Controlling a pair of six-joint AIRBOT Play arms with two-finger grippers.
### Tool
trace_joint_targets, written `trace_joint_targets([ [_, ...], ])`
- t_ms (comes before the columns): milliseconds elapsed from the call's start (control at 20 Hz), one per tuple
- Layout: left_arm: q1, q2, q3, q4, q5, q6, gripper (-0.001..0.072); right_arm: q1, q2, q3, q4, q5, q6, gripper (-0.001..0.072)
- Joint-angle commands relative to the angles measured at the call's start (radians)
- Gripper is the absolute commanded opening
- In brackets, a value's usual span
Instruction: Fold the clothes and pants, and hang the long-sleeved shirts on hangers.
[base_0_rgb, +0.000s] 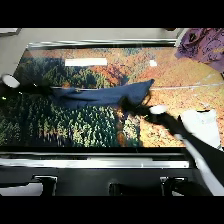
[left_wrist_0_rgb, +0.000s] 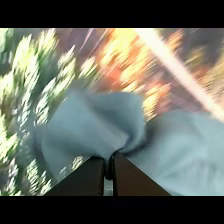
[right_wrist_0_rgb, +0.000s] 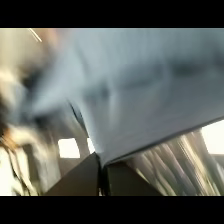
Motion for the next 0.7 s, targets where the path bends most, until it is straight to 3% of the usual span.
trace_joint_targets([
  [0, 0.051, 0.105, 0.170, 0.000, -0.079, 0.035, 0.0021, -0.272, 0.270, 0.106, -0.145, 0.126, 0.003, 0.0029],
  [300, 0.079, 0.476, 0.331, 0.002, -0.091, 0.032, 0.0021, -0.699, 0.564, 0.559, -0.306, 0.491, 0.030, 0.0030],
  [500, 0.079, 0.711, 0.331, 0.031, -0.090, -0.016, 0.0021, -0.796, 0.619, 0.793, -0.520, 0.555, 0.128, 0.0030],
  [650, 0.079, 0.778, 0.331, 0.050, -0.089, -0.037, 0.0021, -0.795, 0.608, 0.814, -0.524, 0.565, 0.191, 0.0030],
])
